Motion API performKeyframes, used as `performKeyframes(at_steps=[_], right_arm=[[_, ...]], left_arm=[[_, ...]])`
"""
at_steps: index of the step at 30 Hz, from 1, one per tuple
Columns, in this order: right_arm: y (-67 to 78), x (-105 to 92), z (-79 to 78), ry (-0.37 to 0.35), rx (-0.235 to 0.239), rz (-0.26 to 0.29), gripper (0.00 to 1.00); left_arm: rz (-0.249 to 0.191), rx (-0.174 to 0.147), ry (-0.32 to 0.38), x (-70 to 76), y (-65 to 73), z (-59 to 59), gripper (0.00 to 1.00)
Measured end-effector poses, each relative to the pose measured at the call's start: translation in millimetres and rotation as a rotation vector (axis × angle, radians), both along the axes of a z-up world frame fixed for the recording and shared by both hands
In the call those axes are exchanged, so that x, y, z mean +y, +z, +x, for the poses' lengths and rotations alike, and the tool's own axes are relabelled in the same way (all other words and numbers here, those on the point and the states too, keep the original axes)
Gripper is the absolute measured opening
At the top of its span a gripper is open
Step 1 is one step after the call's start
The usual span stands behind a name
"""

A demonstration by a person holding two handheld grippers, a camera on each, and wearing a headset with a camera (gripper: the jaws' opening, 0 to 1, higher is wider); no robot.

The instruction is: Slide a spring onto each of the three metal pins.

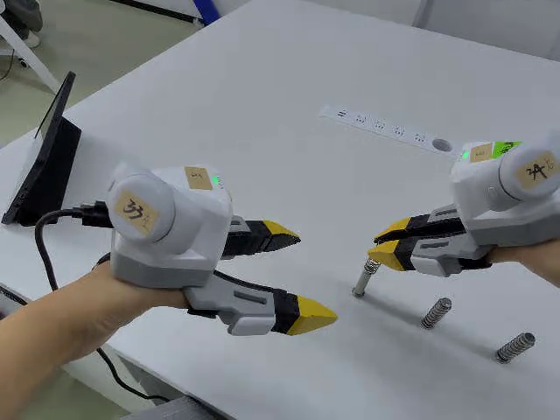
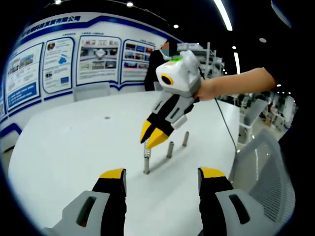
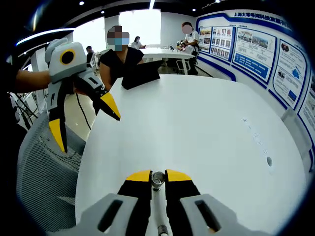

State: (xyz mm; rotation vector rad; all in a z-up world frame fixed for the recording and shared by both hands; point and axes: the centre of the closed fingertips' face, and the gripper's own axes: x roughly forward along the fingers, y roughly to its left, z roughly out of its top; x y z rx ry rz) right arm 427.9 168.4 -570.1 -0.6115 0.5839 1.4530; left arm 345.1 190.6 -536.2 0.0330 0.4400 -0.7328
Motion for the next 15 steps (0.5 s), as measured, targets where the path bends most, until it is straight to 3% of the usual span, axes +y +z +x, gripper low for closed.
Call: performKeyframes(at_steps=[15], right_arm=[[-18.2, 2.6, -2.2, 0.008, 0.011, -0.037, 0.11]], left_arm=[[-0.01, 0.018, 0.003, -0.3, -6.2, -0.5, 0.59]])
